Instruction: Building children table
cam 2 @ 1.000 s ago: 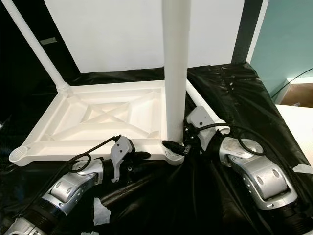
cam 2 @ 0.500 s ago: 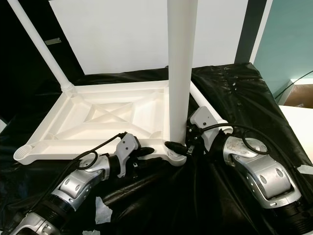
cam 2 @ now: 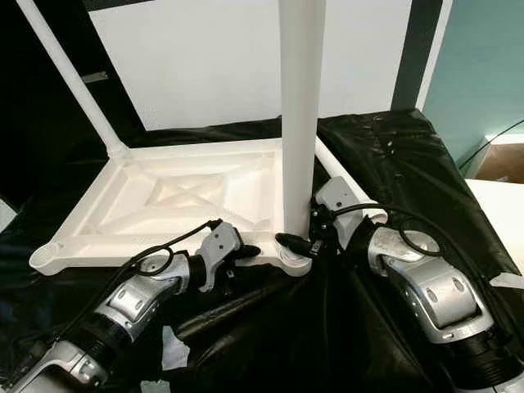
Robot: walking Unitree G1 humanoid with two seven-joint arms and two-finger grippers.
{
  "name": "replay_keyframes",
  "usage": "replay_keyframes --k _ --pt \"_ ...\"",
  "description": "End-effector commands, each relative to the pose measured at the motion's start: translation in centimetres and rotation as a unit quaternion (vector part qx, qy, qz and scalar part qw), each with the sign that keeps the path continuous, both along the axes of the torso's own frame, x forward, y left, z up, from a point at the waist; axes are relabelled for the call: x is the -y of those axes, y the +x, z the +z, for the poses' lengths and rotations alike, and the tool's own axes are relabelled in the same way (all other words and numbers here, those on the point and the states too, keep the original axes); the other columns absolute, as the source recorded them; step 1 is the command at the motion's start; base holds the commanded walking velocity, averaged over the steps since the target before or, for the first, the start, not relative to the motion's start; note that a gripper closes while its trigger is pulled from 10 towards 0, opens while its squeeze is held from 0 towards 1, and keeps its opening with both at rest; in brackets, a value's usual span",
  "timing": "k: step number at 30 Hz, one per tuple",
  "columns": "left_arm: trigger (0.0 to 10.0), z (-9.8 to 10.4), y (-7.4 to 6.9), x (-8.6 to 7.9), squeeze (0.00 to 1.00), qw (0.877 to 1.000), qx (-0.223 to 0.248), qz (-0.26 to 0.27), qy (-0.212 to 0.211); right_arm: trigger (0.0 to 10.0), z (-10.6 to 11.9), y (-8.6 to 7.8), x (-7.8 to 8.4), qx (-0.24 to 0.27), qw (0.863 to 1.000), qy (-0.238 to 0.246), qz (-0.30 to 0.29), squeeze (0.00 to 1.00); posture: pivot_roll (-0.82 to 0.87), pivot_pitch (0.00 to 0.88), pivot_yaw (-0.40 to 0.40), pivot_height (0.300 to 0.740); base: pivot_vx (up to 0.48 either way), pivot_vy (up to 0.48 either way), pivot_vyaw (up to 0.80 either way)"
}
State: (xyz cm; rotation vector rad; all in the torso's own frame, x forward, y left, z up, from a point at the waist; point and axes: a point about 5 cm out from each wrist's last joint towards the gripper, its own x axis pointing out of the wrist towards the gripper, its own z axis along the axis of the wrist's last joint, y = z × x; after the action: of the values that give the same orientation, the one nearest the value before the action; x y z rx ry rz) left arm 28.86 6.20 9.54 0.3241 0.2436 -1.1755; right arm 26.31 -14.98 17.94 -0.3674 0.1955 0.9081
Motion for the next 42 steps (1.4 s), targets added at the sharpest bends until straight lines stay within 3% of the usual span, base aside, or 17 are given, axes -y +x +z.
replay_keyframes --k 1,10,11,12,13,22,30,36,40,41,42 --pt "10.0 -2.9 -0.6 -0.7 0.00 0.997 -0.042 0.016 0.060 10.0 -2.9 -0.5 0.6 -0.082 0.996 -0.023 -0.019 0.00 -0.11 0.000 0.115 0.740 0.000 0.000 0.00" --pt "10.0 -3.7 -1.6 0.4 0.00 0.995 -0.046 -0.027 0.087 10.0 -3.1 -0.8 0.1 -0.087 0.996 -0.011 -0.018 0.00 -0.11 0.000 0.118 0.740 0.000 0.000 0.00" --pt "4.4 -4.0 -1.6 0.7 0.00 0.994 -0.049 -0.032 0.092 10.0 -3.1 -0.8 0.0 -0.088 0.996 -0.010 -0.019 0.00 -0.11 0.000 0.119 0.740 0.000 0.000 0.00" --pt "4.4 -4.0 -1.6 0.7 0.00 0.994 -0.049 -0.032 0.092 10.0 -3.1 -0.8 0.0 -0.088 0.996 -0.010 -0.019 0.00 -0.11 0.000 0.119 0.740 0.000 0.000 0.00" --pt "0.0 -4.2 -1.5 1.2 0.00 0.993 -0.060 -0.042 0.093 10.0 -3.0 -0.7 0.0 -0.087 0.996 -0.008 -0.023 0.00 -0.11 0.000 0.121 0.740 0.000 0.000 0.00" --pt "0.0 -4.1 -2.0 1.6 0.00 0.991 -0.090 -0.071 0.073 10.0 -3.0 -0.6 0.0 -0.086 0.996 0.000 -0.032 0.00 -0.12 0.000 0.127 0.740 0.000 0.000 0.00" --pt "0.0 -3.2 -3.1 0.6 0.00 0.982 -0.148 -0.116 0.003 10.0 -2.3 0.2 0.8 -0.075 0.994 0.018 -0.073 0.00 -0.12 0.000 0.136 0.740 0.000 0.000 0.00" --pt "0.0 -2.5 -3.1 1.2 0.00 0.979 -0.156 -0.125 -0.051 10.0 -1.3 0.9 1.2 -0.063 0.993 0.033 -0.093 0.00 -0.12 0.000 0.135 0.740 0.000 0.000 0.00" --pt "0.0 -2.0 -2.8 1.6 0.00 0.981 -0.137 -0.114 -0.074 10.0 -0.8 1.1 0.9 -0.059 0.993 0.040 -0.094 0.00 -0.12 0.000 0.135 0.740 0.000 0.000 0.00" --pt "10.0 -2.0 -2.2 1.7 0.00 0.985 -0.125 -0.091 -0.077 10.0 -0.5 1.2 0.6 -0.055 0.994 0.040 -0.086 0.00 -0.13 0.000 0.134 0.740 0.000 0.000 0.00" --pt "10.0 -1.9 -1.9 1.8 0.00 0.987 -0.118 -0.075 -0.078 10.0 -0.2 1.2 0.4 -0.053 0.995 0.039 -0.081 0.00 -0.13 0.000 0.134 0.740 0.000 0.000 0.00"
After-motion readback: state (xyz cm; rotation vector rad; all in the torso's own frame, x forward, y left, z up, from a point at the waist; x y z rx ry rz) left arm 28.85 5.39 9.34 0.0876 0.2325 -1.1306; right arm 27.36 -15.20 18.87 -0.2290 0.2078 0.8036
